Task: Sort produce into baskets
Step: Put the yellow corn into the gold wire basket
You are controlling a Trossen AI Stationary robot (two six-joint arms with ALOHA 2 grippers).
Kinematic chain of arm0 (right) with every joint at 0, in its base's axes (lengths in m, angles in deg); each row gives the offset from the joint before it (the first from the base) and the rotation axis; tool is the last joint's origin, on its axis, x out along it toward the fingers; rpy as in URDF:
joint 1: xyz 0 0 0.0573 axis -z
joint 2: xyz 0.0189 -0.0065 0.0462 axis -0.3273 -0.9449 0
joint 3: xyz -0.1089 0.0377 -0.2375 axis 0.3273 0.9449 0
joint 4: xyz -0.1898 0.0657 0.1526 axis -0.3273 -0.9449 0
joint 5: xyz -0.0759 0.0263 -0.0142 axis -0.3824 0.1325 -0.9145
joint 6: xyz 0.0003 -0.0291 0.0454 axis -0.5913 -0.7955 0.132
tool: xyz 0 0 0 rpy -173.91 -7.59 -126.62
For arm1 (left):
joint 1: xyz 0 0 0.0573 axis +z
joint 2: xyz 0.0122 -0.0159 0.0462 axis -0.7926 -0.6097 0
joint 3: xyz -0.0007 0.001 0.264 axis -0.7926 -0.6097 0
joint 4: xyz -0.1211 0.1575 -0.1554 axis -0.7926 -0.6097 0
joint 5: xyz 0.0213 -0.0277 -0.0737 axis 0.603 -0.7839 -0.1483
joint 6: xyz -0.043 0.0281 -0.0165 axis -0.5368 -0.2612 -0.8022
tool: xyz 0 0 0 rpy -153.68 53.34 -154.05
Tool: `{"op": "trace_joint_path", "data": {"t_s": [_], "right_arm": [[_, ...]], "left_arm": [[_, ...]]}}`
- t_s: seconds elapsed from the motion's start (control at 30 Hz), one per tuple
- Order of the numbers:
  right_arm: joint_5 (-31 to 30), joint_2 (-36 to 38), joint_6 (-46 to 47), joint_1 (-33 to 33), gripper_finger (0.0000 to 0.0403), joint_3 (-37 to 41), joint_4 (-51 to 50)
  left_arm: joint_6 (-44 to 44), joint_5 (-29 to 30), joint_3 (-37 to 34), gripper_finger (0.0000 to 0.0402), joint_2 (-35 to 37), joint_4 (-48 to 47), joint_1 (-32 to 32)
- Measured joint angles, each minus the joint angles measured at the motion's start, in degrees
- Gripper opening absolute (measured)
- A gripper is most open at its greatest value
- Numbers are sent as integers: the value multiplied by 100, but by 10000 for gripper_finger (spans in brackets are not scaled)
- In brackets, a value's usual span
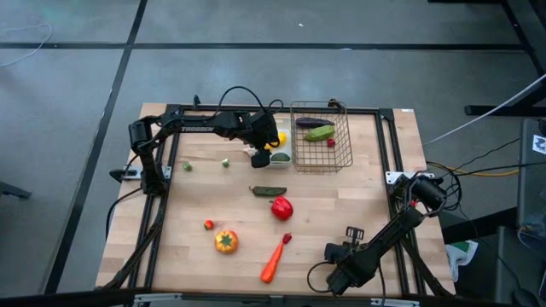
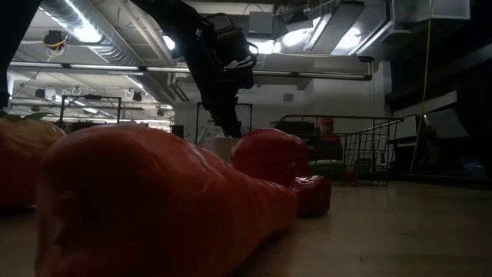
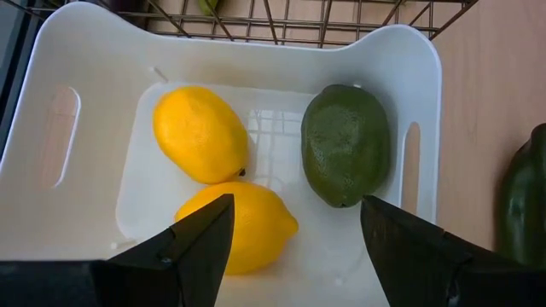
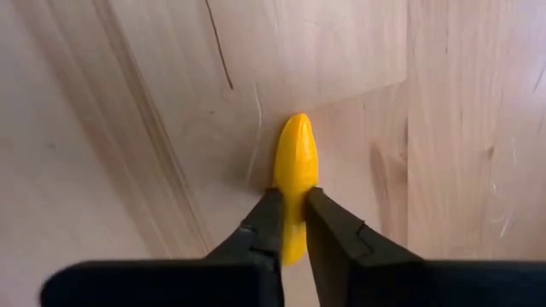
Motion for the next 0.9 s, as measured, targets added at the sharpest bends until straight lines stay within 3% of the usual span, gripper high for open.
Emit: {"op": "trace_joint_path", "data": {"t_s": [0.4, 0.9], "right_arm": [[-14, 9, -22, 95, 30, -2, -72], [-776, 344, -1579, 1034, 27, 2, -900]], "left_arm": [[0, 0, 0, 251, 0, -2, 0], [39, 8, 0, 251, 376, 1, 0]]}}
